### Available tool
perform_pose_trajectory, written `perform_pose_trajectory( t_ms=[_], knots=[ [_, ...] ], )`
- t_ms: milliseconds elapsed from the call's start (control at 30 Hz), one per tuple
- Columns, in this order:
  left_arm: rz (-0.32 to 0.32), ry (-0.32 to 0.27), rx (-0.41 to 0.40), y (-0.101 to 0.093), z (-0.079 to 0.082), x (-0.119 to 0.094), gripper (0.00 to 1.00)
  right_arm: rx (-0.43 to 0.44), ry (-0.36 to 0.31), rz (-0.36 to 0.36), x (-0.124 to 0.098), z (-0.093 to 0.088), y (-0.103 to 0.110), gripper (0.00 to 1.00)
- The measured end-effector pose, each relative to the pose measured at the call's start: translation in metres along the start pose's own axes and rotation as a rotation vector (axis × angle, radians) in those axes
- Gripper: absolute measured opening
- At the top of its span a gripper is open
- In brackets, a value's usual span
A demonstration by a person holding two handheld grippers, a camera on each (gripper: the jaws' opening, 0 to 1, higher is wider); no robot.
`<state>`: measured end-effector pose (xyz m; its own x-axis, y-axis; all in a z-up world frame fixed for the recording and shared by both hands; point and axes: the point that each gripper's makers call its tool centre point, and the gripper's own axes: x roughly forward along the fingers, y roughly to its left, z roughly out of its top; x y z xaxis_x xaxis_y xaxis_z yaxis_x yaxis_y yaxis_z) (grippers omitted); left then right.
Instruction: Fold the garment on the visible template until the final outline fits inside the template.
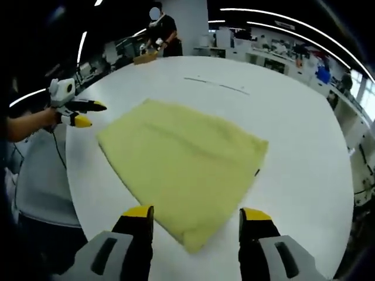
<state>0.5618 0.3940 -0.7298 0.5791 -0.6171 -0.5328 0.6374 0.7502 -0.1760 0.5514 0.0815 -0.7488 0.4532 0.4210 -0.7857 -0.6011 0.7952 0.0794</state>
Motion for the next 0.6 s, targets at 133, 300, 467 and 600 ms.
perform_pose_trajectory(
  t_ms=[133, 300, 467, 600],
  knots=[
    [-0.004, 0.014, -0.031, -0.003, -0.011, 0.001, 0.47, -0.029, -0.022, -0.022, -0.002, -0.006, 0.003, 0.45],
    [-0.004, 0.024, -0.076, -0.007, -0.025, 0.001, 0.39, -0.003, -0.048, -0.032, -0.004, -0.012, 0.005, 0.44],
    [0.001, 0.037, -0.119, -0.009, -0.036, 0.004, 0.33, 0.015, -0.047, -0.046, -0.004, -0.021, 0.006, 0.43],
    [0.007, 0.036, -0.154, -0.008, -0.04, 0.007, 0.29, 0.04, -0.047, -0.048, -0.004, -0.028, 0.007, 0.4]
  ],
)
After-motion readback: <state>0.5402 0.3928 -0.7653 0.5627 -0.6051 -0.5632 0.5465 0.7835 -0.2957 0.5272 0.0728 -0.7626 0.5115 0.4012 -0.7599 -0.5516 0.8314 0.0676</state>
